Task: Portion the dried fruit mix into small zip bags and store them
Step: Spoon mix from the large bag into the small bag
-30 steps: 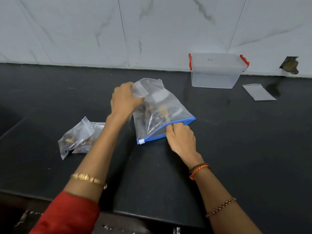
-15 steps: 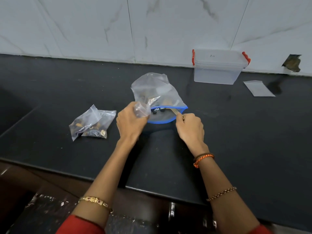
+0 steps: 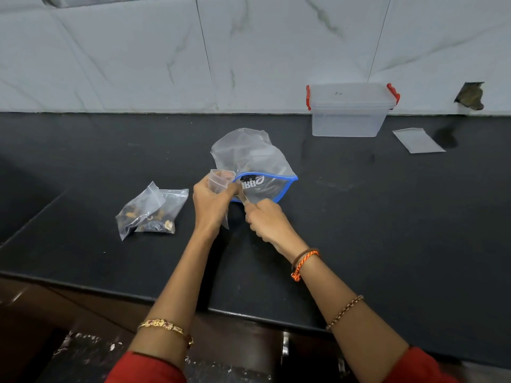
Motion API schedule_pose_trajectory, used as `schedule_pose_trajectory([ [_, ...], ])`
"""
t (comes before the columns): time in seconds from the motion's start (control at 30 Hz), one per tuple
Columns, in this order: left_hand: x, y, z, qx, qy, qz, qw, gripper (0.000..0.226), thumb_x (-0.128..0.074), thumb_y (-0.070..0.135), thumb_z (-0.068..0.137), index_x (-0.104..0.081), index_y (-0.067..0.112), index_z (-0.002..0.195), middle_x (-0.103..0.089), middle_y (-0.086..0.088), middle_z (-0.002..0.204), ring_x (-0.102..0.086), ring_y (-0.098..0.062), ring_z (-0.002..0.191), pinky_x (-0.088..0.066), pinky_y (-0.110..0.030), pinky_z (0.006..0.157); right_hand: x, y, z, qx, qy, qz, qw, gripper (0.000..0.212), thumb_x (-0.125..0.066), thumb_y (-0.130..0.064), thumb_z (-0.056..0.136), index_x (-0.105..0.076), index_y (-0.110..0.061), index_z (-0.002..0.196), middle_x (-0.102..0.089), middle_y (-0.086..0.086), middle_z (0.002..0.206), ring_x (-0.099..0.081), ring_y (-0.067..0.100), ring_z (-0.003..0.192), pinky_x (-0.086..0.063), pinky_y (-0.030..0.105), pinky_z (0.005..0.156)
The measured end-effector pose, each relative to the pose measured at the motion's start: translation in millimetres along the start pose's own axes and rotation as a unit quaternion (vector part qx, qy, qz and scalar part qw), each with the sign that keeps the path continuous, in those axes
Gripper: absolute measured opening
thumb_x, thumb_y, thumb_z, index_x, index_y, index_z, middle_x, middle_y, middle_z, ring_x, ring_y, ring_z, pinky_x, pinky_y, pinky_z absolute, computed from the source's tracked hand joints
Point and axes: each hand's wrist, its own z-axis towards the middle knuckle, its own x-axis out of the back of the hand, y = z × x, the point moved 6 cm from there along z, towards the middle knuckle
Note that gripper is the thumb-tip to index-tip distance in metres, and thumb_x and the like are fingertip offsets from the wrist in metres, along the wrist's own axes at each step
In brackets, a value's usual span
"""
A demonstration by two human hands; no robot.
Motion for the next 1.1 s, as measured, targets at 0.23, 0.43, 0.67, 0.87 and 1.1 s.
schedule_pose_trajectory([
  [0.23,8,1,3,-0.01,0.005,-0.027,1.0,0.015,-0.07,0.004,0.076,-0.061,0.015,0.077,-0.066,0.005,0.068,-0.063,-0.006,0.066,-0.052,-0.028,0.07,7,-1,-3,-0.075,-0.075,0.198,0.975,0.044,-0.037,-0.035,0.098,-0.041,-0.017,0.058,-0.032,-0.011,0.038,-0.024,0.002,0.029,-0.019,0.014,0.029],
  [0.43,12,-1,8,-0.015,0.015,-0.018,1.0,0.015,-0.071,0.005,0.077,-0.061,0.015,0.081,-0.064,-0.002,0.076,-0.063,-0.017,0.076,-0.052,-0.034,0.075,27,8,-6,-0.047,-0.007,0.141,0.989,0.038,-0.044,-0.03,0.095,-0.056,-0.01,0.065,-0.04,-0.003,0.05,-0.033,0.007,0.04,-0.026,0.016,0.035],
  [0.67,5,4,4,-0.014,0.015,-0.011,1.0,0.018,-0.072,0.006,0.076,-0.06,0.019,0.08,-0.064,0.001,0.076,-0.062,-0.008,0.071,-0.052,-0.023,0.069,60,8,-7,0.082,0.198,0.08,0.973,0.034,-0.051,-0.021,0.093,-0.066,0.007,0.08,-0.06,0.009,0.061,-0.057,0.014,0.05,-0.055,0.03,0.054],
  [0.87,0,6,1,-0.022,0.015,-0.014,1.0,0.018,-0.074,0.007,0.075,-0.06,0.019,0.077,-0.064,0.001,0.075,-0.061,-0.007,0.07,-0.05,-0.02,0.067,56,0,-8,0.14,0.33,0.111,0.927,0.04,-0.05,-0.011,0.086,-0.042,-0.002,0.049,-0.038,0.013,0.045,-0.052,0.034,0.049,-0.051,0.047,0.052],
  [1.1,-4,9,-4,-0.015,0.002,-0.007,1.0,0.019,-0.072,0.006,0.076,-0.059,0.02,0.077,-0.064,0.002,0.075,-0.063,0.002,0.063,-0.052,-0.025,0.069,26,-5,-2,0.09,0.267,0.235,0.93,0.024,-0.055,-0.006,0.086,-0.066,-0.004,0.065,-0.055,-0.003,0.051,-0.056,0.009,0.045,-0.052,0.018,0.047],
])
